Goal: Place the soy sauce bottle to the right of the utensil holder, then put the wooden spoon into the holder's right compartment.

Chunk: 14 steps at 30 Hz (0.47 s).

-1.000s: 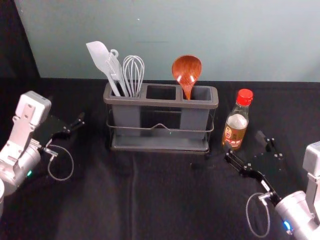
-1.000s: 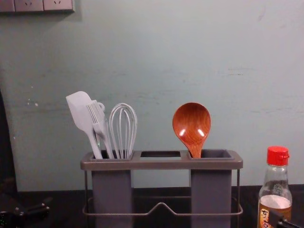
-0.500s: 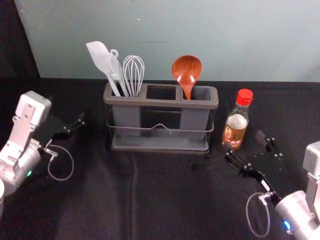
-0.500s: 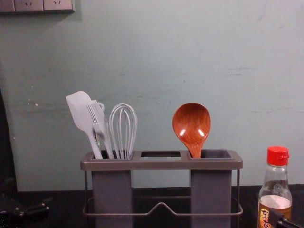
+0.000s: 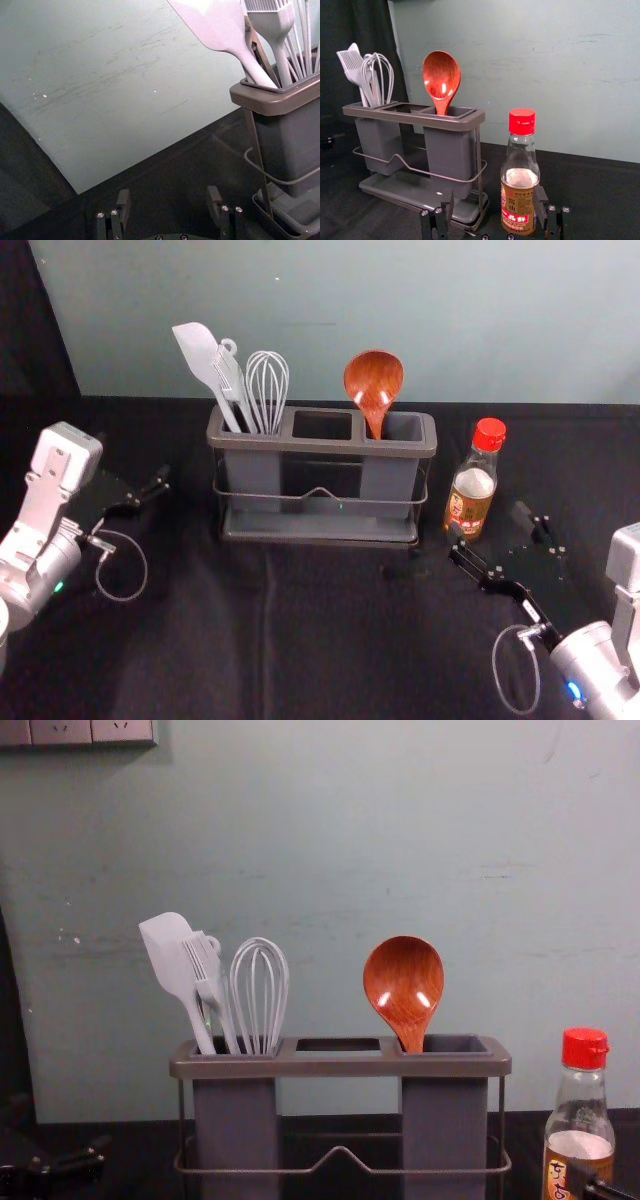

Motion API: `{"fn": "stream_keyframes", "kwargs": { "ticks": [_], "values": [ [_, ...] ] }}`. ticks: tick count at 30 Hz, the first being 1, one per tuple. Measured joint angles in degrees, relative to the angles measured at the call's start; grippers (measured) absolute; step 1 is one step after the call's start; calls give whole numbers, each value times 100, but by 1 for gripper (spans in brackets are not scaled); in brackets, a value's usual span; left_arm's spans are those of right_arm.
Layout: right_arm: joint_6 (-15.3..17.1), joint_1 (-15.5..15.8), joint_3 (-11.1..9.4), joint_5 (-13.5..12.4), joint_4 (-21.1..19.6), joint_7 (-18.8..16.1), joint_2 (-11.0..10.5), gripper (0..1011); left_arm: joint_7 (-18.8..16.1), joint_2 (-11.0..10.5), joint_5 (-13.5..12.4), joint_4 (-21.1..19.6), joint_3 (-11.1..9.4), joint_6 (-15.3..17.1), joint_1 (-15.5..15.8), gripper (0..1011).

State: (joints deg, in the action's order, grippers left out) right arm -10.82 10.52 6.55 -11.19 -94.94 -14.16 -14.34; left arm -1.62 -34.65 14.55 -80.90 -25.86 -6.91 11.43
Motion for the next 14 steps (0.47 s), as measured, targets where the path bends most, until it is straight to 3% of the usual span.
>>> {"fn": "stream_keyframes", "kwargs": {
  "ticks": [14],
  "values": [
    [0,0,0,0,0,0,0,1002,0,0,0,0,0,0,0,1005]
  ]
}}
